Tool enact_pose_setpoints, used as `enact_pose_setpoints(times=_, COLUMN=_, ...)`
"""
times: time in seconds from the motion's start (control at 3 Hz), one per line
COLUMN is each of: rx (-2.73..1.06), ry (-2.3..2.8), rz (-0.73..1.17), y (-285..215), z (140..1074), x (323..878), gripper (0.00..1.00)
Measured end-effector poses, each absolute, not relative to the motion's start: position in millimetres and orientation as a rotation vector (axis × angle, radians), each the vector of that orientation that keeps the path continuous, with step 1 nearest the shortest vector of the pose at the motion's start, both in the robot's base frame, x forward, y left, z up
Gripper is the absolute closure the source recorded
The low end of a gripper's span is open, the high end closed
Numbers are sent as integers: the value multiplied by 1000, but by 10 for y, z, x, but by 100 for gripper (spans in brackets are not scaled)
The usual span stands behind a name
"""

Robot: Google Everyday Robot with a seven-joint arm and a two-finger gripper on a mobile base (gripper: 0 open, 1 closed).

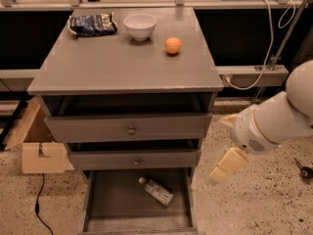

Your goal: Pick blue plastic bottle from bottom drawer and place on counter

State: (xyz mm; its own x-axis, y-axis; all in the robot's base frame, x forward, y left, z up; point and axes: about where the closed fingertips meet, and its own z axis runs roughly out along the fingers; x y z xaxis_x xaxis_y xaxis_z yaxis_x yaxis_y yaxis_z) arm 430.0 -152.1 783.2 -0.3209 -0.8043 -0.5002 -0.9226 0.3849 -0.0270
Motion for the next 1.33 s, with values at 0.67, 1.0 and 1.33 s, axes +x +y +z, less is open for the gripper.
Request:
enact_pose_setpoints(times=0.67, rx=-1390, ry=2169, rz=563, y=-1489, z=6677, x=4386, gripper=0)
enact_pose_setpoints(times=1.0, rx=-1365, ry=2121, rz=677, y=-1291, z=5896, x=4495, gripper=0)
enact_pose_setpoints(times=1.33, rx=-1331, ry=2072, rz=772, y=-1030, z=5259, x=4699, gripper=0)
